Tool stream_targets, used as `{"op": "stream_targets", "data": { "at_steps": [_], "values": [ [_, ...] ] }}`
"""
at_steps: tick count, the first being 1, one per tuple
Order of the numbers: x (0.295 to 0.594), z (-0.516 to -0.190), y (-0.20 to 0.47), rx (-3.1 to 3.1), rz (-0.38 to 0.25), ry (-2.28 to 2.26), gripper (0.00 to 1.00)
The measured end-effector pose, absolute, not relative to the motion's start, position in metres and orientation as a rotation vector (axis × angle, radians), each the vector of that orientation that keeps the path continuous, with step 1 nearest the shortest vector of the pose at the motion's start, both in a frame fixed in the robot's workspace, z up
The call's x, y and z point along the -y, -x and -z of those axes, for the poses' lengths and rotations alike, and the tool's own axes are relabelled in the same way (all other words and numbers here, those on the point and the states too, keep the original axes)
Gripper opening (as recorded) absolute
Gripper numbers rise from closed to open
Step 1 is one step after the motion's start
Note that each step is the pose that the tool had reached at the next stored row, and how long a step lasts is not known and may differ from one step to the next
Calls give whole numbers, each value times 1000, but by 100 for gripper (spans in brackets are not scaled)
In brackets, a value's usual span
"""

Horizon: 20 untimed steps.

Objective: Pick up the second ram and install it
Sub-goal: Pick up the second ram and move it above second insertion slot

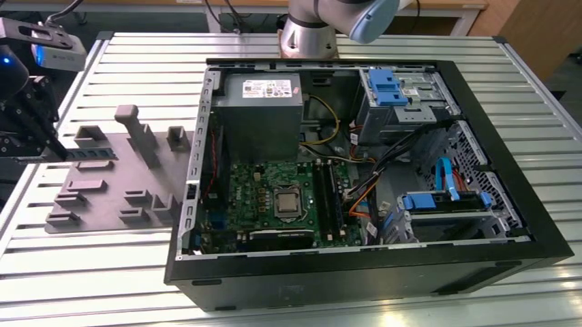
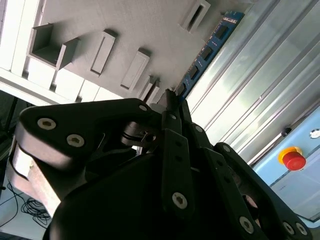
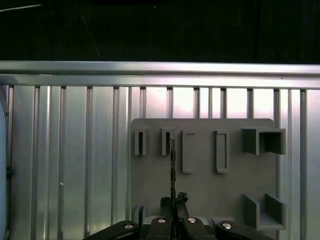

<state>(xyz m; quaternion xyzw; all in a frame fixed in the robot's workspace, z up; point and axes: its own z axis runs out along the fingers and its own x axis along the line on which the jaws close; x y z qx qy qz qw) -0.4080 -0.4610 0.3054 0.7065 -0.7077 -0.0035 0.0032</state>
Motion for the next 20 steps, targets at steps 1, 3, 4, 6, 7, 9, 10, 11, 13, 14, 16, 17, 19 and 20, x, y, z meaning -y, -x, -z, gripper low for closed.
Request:
{"op": "stream_targets", "data": {
  "at_steps": [1, 3, 4, 6, 7, 9, 10, 11, 13, 14, 16, 17, 19, 20],
  "values": [
    [461, -306, 408, 2219, 11, -2215, 14],
    [461, -308, 408, 2219, 11, -2215, 14],
    [461, -309, 408, 2219, 11, -2215, 14],
    [461, -310, 408, 2219, 11, -2215, 14],
    [461, -311, 408, 2219, 11, -2215, 14],
    [461, -313, 408, 2219, 11, -2215, 14],
    [461, -314, 408, 2219, 11, -2215, 14],
    [461, -314, 408, 2219, 11, -2215, 14],
    [461, -316, 408, 2219, 11, -2215, 14],
    [461, -317, 408, 2219, 11, -2215, 14],
    [461, -318, 408, 2219, 11, -2215, 14],
    [461, -319, 408, 2219, 11, -2215, 14],
    [461, -320, 408, 2219, 11, -2215, 14],
    [461, -321, 408, 2219, 11, -2215, 14]
  ]
}}
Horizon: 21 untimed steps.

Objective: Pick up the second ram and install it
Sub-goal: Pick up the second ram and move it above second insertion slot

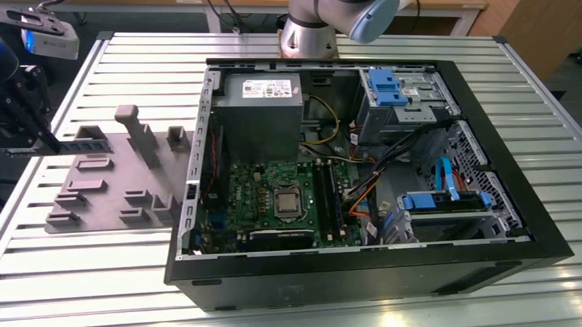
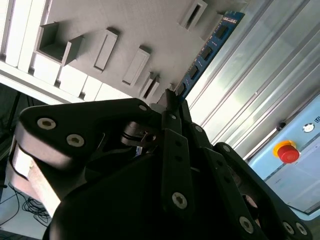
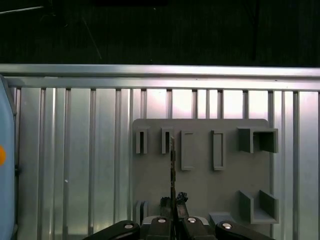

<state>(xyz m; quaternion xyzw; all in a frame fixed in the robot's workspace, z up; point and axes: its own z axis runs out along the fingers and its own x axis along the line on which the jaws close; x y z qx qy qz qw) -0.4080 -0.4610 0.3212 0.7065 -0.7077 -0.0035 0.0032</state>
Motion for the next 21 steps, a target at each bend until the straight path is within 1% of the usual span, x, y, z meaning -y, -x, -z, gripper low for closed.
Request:
{"op": "stream_targets", "data": {
  "at_steps": [21],
  "values": [
    [461, -340, 408, 2219, 11, -2215, 14]
  ]
}}
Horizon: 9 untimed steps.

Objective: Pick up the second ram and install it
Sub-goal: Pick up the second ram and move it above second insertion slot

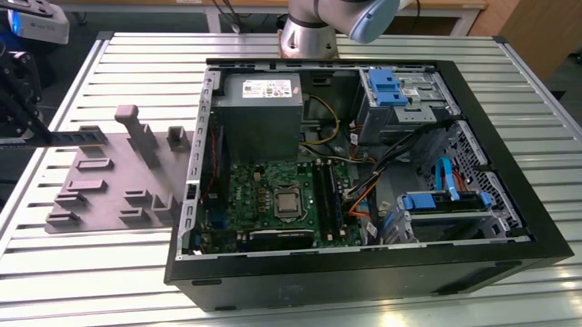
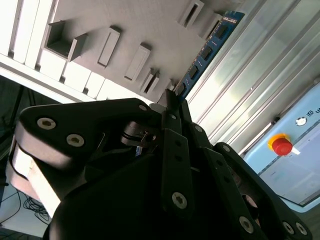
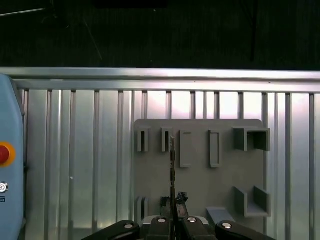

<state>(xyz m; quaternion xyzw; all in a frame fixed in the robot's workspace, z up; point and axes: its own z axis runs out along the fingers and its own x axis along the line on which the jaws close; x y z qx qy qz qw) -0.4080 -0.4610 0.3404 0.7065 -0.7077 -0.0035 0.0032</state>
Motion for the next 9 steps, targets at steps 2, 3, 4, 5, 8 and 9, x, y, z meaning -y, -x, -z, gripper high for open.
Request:
{"op": "stream_targets", "data": {
  "at_steps": [2, 3, 4, 5, 8, 9],
  "values": [
    [461, -343, 408, 2219, 11, -2215, 14],
    [461, -345, 408, 2219, 11, -2215, 14],
    [461, -346, 408, 2219, 11, -2215, 14],
    [461, -347, 408, 2219, 11, -2215, 14],
    [461, -352, 408, 2219, 11, -2215, 14],
    [461, -353, 408, 2219, 11, -2215, 14]
  ]
}}
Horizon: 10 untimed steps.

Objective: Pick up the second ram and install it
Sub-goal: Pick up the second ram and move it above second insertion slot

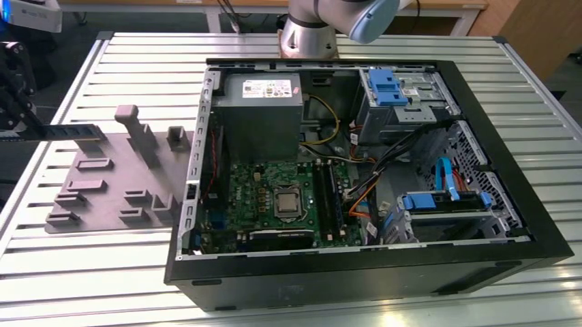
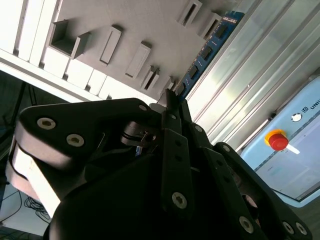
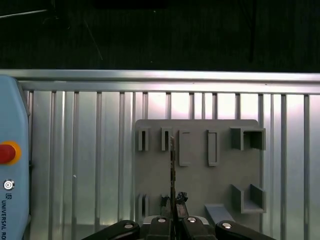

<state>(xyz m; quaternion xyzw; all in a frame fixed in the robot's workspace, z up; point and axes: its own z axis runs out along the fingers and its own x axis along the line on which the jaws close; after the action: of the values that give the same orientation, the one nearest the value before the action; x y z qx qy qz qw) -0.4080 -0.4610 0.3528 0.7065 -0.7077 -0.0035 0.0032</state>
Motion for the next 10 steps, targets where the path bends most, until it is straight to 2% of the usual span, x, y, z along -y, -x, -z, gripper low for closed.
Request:
{"op": "stream_targets", "data": {
  "at_steps": [10],
  "values": [
    [461, -367, 408, 2219, 11, -2215, 14]
  ]
}}
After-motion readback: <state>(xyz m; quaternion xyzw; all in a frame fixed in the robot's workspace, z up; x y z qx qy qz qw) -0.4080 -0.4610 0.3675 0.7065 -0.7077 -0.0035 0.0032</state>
